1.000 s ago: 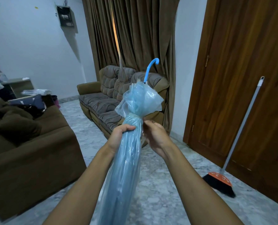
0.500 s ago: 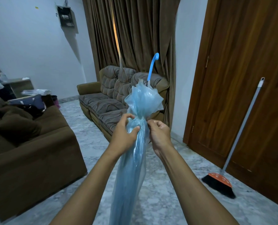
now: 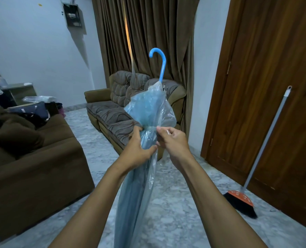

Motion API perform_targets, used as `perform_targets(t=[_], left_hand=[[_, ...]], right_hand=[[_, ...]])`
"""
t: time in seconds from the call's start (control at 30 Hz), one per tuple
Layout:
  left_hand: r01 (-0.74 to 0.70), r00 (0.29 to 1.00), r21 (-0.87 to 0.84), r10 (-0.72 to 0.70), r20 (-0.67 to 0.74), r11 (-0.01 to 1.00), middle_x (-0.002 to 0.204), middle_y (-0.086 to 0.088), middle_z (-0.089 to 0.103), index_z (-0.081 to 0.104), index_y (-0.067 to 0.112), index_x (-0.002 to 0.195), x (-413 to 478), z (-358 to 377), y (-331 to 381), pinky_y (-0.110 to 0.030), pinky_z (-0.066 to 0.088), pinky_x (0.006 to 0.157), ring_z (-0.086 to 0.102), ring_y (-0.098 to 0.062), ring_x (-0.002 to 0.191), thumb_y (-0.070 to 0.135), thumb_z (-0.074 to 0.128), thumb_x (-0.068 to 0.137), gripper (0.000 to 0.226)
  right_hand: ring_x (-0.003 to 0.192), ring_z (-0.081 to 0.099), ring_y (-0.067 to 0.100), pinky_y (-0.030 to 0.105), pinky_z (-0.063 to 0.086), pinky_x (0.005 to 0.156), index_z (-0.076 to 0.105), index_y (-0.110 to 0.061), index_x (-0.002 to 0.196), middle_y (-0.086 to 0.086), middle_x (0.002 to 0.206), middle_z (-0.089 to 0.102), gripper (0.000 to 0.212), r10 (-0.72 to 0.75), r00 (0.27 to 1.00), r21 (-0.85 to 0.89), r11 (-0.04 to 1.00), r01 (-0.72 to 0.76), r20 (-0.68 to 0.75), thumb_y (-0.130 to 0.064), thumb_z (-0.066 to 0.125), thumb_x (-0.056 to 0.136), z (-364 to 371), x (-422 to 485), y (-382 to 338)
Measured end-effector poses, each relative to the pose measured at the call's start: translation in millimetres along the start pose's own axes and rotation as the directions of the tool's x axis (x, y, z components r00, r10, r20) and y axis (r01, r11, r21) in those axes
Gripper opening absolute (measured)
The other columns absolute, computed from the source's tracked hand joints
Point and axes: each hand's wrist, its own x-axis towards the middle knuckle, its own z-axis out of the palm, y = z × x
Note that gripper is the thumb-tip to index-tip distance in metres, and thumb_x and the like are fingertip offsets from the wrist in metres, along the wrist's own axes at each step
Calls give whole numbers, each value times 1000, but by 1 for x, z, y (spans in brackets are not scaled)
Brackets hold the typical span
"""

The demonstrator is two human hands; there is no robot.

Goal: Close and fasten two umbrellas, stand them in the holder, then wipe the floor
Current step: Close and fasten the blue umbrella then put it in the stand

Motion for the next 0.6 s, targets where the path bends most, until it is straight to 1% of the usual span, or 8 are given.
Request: perform_targets(t=[0.1,0.17,0.23,0.3,0.37,0.43,0.5,0.6], left_hand=[[-19,994,-68,12,-110,997,105,12,58,39,24,116,-3,0,6,-19,50,74,60,4,91,25,71,84,45],[-20,989,-171,-5,-147,985,104,15,59,43,20,118,-4,0,8,-11,49,68,61,11,85,17,70,86,43],[-14,990,-326,-32,-136,945,104,1,67,45,14,120,-4,0,8,-13,52,66,66,7,81,7,68,87,40],[18,992,-465,-72,-99,885,101,-9,70,47,12,120,-6,-2,9,-21,55,65,71,-8,79,2,65,88,38],[49,994,-558,-97,-58,828,98,-9,72,48,11,121,-7,-3,9,-27,57,64,72,-16,78,0,63,89,37],[67,994,-622,-105,-25,780,93,-6,73,48,9,121,-8,-3,6,-29,58,65,71,-19,77,-2,62,89,36],[107,992,-640,-127,15,761,92,-8,73,49,7,118,-7,-5,5,-29,58,63,70,-19,75,-1,63,89,33],[160,986,-532,-162,44,831,94,-8,71,56,9,112,-6,-8,9,-24,56,62,69,-14,72,6,67,88,27]], right_hand=[[85,71,19,29,59,80,69,0,101,17,95,74,20,8,998,98,995,-15,64,-19,65,94,0,1,2],[84,71,16,24,59,77,70,-1,99,15,94,74,17,-8,997,134,991,-3,75,-17,67,93,1,1,1],[79,70,12,21,58,71,73,-2,98,10,90,75,18,-29,999,100,995,25,32,-18,71,90,1,2,-1],[75,70,10,21,56,67,75,-2,97,7,88,76,22,-33,999,62,998,34,-10,-21,75,86,1,3,-2],[77,71,12,23,56,65,76,-4,97,8,90,77,23,4,1000,61,998,-4,-5,-23,78,84,2,3,1],[77,71,15,25,55,61,76,-5,97,9,91,77,24,47,999,74,996,-48,15,-25,78,83,3,2,3],[75,70,18,27,56,60,75,-4,97,10,89,76,25,67,998,59,996,-68,4,-24,78,83,3,3,4],[72,70,20,29,56,59,74,-3,94,11,83,76,22,58,997,33,998,-57,-47,-23,77,84,2,4,4]])
